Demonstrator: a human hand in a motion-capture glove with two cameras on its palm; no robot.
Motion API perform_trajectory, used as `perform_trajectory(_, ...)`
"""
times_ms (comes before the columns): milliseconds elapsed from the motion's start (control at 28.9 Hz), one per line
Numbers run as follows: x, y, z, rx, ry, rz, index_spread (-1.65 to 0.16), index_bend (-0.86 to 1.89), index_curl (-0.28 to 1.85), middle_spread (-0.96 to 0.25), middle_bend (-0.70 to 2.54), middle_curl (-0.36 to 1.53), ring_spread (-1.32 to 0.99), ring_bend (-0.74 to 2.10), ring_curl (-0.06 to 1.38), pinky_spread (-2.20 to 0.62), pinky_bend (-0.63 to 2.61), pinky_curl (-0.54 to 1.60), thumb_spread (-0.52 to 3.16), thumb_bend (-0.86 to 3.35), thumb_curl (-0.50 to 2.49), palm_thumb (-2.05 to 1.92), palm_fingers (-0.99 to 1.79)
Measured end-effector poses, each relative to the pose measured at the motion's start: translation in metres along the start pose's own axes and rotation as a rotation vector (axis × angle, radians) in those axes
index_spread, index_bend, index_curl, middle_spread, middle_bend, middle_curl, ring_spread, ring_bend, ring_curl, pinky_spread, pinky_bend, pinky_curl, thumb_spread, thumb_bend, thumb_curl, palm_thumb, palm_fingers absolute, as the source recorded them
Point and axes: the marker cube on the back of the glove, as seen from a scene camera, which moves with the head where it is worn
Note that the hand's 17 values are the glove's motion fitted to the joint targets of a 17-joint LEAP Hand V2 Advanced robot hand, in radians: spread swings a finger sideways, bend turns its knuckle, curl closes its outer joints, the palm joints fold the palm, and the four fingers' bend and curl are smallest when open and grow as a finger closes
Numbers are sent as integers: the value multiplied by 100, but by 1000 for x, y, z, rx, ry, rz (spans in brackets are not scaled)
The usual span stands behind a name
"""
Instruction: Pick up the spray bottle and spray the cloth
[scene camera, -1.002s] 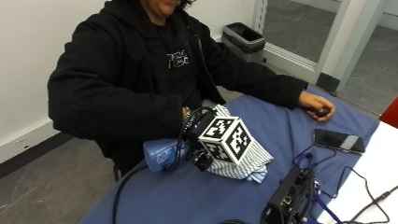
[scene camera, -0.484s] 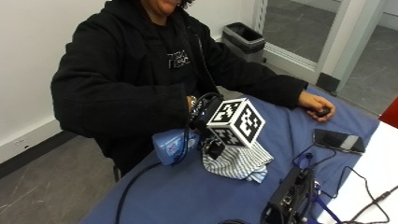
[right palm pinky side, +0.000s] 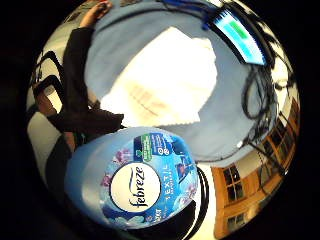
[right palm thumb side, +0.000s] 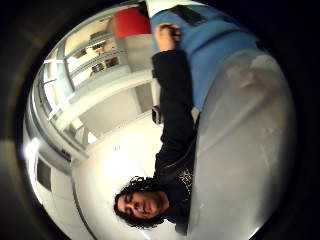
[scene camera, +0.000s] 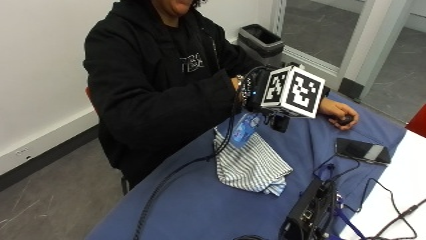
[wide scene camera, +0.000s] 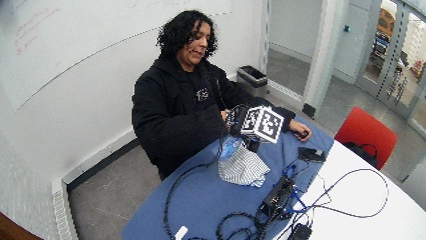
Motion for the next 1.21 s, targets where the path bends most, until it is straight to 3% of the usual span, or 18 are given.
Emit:
perform_trajectory(242, -31, -33, 11, 91, -164, -191, -28, 24, 63, -17, 63, 59, -21, 72, 53, -26, 47, 47, 4, -2, 72, 109, 129)
perform_trajectory(622, -24, -100, 26, 387, -472, -509, -28, 24, 64, -17, 62, 59, -21, 71, 53, -26, 47, 47, 4, -2, 73, 109, 130)
perform_trajectory(829, -10, -119, 37, 499, -489, -550, -28, 24, 65, -17, 62, 59, -21, 71, 53, -26, 46, 47, 3, -2, 73, 109, 131)
perform_trajectory(1210, -2, -122, 50, 547, -548, -610, -28, 25, 65, -16, 63, 59, -21, 71, 53, -27, 46, 47, 1, -2, 73, 108, 132)
